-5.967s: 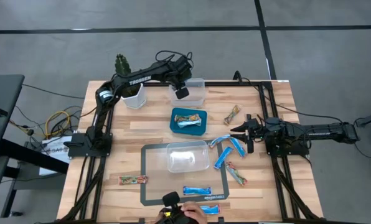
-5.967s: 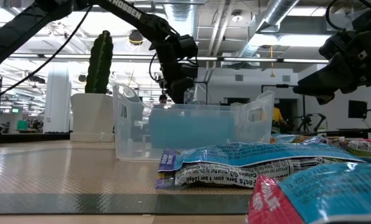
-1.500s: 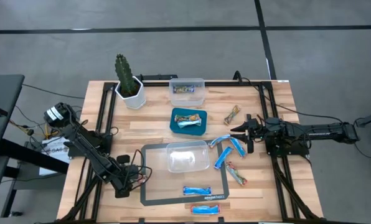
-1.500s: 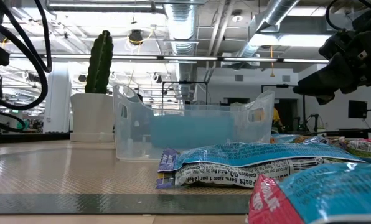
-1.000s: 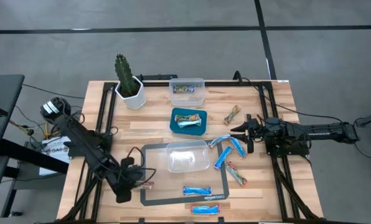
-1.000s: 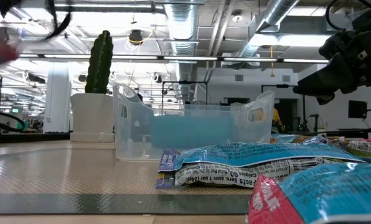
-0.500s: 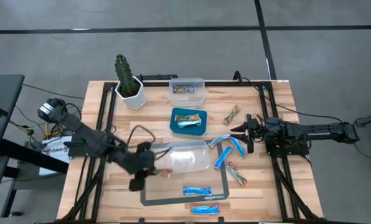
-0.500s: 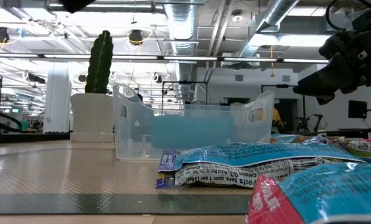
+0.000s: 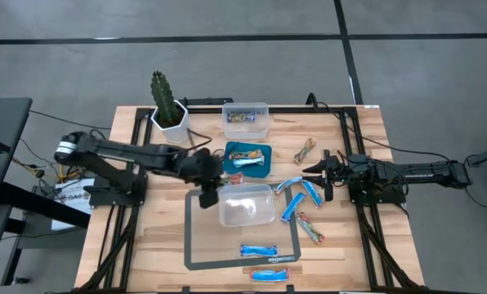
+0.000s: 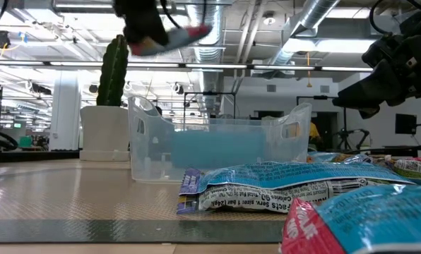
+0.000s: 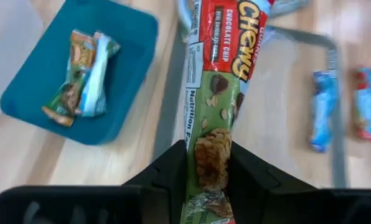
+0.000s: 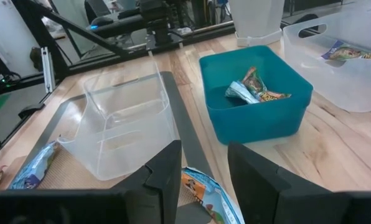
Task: Pick and place Granola Bars by type
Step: Put the red granola bar into the bottom transparent bin
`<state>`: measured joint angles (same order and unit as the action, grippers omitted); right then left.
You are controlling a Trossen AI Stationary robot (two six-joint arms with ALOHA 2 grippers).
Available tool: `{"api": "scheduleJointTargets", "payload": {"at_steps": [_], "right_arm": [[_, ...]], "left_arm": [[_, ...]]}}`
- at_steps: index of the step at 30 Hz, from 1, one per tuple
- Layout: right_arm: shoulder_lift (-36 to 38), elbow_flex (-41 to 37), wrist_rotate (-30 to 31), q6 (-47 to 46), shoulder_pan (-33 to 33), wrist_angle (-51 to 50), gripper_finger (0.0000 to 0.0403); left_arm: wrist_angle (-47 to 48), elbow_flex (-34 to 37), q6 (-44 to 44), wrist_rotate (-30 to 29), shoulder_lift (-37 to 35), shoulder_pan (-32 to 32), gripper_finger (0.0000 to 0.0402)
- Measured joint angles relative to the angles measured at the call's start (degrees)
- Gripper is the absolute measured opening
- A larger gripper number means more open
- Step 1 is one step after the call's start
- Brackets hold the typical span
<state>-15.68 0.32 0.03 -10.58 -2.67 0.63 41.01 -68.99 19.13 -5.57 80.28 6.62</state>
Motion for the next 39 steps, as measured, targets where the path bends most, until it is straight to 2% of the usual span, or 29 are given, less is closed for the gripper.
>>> {"api": "scheduleJointTargets", "payload": {"at_steps": [8, 16, 28, 39], "right_arm": [[0.0, 0.0, 0.01, 0.0, 0.01, 0.01, 0.0124], [0.0, 0.0, 0.01, -0.01, 0.01, 0.01, 0.0124], [0.0, 0.0, 0.01, 0.0, 0.01, 0.04, 0.0124], [-0.03, 0.0, 0.01, -0.01, 0.0, 0.04, 0.0124]], "left_arm": [[1.04, -7.12, -4.63, 5.36, 12.29, -3.57, 0.009], [2.31, -11.72, -5.92, 5.34, 21.48, -3.57, 0.009], [-2.11, -11.8, -4.16, 5.31, 28.22, -3.59, 0.009], [-2.02, -11.8, -4.66, 3.2, 28.64, -3.53, 0.009]]}}
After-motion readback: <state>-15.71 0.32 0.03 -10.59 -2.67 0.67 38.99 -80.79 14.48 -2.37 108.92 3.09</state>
